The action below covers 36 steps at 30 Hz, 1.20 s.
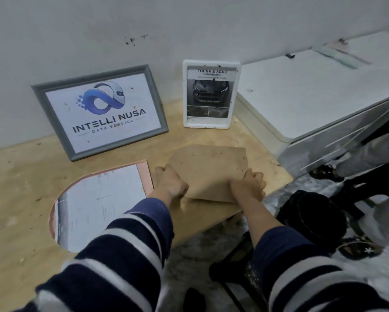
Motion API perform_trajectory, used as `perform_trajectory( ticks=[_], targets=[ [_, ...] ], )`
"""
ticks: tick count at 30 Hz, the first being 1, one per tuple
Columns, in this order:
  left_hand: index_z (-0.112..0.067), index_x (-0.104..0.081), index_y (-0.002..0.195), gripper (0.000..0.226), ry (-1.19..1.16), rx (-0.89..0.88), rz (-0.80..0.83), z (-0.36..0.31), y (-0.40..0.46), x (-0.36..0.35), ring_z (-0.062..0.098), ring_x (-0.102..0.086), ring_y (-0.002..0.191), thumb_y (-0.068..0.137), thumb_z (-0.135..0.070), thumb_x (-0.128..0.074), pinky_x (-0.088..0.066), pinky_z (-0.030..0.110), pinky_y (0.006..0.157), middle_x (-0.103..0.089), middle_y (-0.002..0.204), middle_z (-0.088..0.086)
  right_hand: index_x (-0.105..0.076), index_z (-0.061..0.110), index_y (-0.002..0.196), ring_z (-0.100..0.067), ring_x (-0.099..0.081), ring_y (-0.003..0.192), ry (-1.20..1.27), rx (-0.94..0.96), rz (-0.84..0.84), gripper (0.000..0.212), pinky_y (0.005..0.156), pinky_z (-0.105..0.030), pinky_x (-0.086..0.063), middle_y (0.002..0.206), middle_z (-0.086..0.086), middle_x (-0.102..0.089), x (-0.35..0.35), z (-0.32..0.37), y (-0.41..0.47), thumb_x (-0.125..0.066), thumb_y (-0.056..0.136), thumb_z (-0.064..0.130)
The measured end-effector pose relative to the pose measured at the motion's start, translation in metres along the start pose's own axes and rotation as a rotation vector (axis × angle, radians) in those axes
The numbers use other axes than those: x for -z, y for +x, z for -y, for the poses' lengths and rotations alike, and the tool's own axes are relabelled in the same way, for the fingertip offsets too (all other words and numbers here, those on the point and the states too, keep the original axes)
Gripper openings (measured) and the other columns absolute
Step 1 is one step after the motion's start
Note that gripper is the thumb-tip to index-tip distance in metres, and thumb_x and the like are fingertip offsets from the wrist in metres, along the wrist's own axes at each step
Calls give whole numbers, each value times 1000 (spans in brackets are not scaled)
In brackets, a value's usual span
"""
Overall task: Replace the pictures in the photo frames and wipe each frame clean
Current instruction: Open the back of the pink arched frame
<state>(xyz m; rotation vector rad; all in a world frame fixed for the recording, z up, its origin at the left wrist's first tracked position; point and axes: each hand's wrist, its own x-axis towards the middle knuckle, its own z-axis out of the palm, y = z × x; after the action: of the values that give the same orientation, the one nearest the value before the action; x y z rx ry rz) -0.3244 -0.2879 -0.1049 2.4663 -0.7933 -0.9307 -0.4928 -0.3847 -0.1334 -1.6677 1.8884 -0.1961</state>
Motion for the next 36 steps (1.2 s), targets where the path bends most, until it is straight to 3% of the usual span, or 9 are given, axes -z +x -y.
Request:
perform_trajectory(
  ticks=[7,14,17,20,24,29,36],
  targets=[
    [-10,-44,128,72,53,-7,-68,0,3,-7,33,-40,116,67,-19,-80,-43,41,98,-30,135,14,-39,25,132,-27,-33,109,-128,-3,-21,62,91,-38,-35,120,-5,-33,-3,5,5,-60,78,47],
    [-13,-47,124,57,-9,-64,-59,15,-3,3,24,-45,97,74,-19,-75,-45,40,96,-39,127,8,-20,24,148,-28,-30,116,-193,12,-15,77,93,-39,-30,131,-8,-30,-3,10,-5,-56,83,46],
    [-14,-49,129,52,-89,-100,-115,20,-7,11,30,-50,112,82,-19,-68,-45,44,100,-46,131,9,-28,24,144,-29,-30,118,-275,106,-69,65,93,-40,-30,132,-9,-30,-7,17,-18,-53,87,43],
    [-12,-48,136,48,-134,-72,-210,33,-14,28,30,-50,121,89,-18,-59,-43,44,104,-47,137,8,-30,25,143,-30,-27,126,-327,222,-6,62,101,-43,-28,142,-11,-27,-19,31,-39,-53,88,43],
    [-15,-43,141,51,-60,20,-277,69,-29,54,31,-39,129,91,-17,-54,-37,42,104,-39,143,10,-37,25,138,-28,-33,120,-345,400,43,55,100,-41,-31,133,-9,-32,-40,55,-80,-55,88,42],
    [-15,-42,140,47,35,196,-348,127,-53,83,34,-30,133,94,-19,-48,-33,46,105,-35,144,13,-45,22,133,-25,-35,119,-358,638,91,44,99,-40,-32,132,-5,-39,-73,79,-132,-52,92,37],
    [-16,-41,137,44,66,329,-335,174,-67,95,33,-28,131,94,-19,-48,-34,44,103,-31,145,13,-55,21,123,-23,-38,117,-434,707,93,35,97,-38,-32,126,-2,-46,-94,91,-159,-49,95,40]
  ],
)
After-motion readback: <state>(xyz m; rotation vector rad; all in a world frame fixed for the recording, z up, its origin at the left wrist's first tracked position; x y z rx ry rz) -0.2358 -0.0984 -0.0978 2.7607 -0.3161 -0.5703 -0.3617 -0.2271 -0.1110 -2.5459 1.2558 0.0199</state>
